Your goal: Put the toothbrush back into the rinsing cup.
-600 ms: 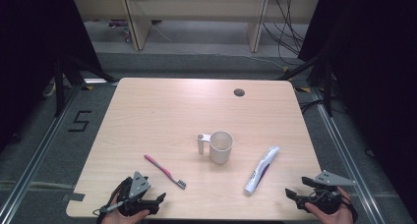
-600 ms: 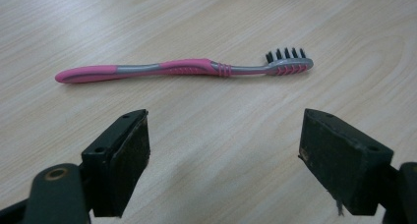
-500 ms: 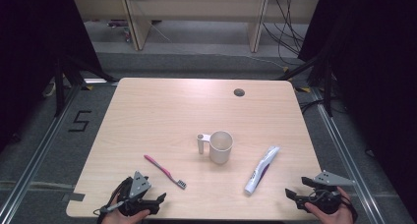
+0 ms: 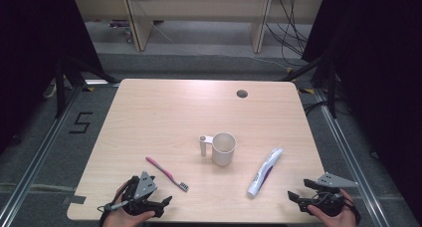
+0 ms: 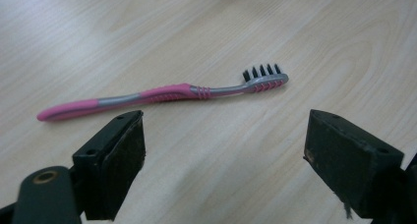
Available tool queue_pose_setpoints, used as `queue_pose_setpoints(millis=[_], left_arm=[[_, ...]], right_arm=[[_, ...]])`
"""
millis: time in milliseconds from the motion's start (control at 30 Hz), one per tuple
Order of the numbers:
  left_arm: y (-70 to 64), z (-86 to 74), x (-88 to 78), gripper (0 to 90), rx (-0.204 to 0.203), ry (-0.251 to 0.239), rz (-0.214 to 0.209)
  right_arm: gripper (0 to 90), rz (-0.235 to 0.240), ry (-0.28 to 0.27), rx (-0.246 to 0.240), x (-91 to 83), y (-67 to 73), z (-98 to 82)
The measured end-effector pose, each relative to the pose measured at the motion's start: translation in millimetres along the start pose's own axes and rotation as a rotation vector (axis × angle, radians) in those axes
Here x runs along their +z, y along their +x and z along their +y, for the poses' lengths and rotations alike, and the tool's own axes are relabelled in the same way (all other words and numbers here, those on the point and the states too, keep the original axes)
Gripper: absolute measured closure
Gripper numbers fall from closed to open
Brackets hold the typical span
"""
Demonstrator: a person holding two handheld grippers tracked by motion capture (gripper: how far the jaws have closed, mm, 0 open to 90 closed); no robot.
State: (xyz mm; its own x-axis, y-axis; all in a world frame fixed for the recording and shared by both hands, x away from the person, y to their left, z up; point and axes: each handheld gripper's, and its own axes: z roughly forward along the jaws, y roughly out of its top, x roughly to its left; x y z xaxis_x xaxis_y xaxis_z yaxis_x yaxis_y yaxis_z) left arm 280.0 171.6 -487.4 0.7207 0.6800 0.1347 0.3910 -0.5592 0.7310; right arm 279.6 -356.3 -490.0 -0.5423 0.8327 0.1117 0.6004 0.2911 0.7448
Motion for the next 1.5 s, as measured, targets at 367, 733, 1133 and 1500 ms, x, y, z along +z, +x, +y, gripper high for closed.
queue_pose_setpoints(millis=[367,733,1133,1500], left_arm=[[21.1,31.4,3.2,30.7,0.168,0.108,-0.037],[39.7,54.4,16.6,42.4,0.292,0.242,-0.104],[48.1,58.7,46.6,54.4,0.388,0.376,-0.175],[53.4,64.5,61.7,59.2,0.447,0.425,-0.227]], right_arm=[[19.9,0.007,0.001,0.004,1.0,0.5,0.2],[20.6,0.012,0.008,0.001,1.9,-0.4,-0.1],[21.0,0.012,0.024,0.022,2.3,1.0,0.1],[21.2,0.037,0.039,0.050,2.9,3.6,0.2]])
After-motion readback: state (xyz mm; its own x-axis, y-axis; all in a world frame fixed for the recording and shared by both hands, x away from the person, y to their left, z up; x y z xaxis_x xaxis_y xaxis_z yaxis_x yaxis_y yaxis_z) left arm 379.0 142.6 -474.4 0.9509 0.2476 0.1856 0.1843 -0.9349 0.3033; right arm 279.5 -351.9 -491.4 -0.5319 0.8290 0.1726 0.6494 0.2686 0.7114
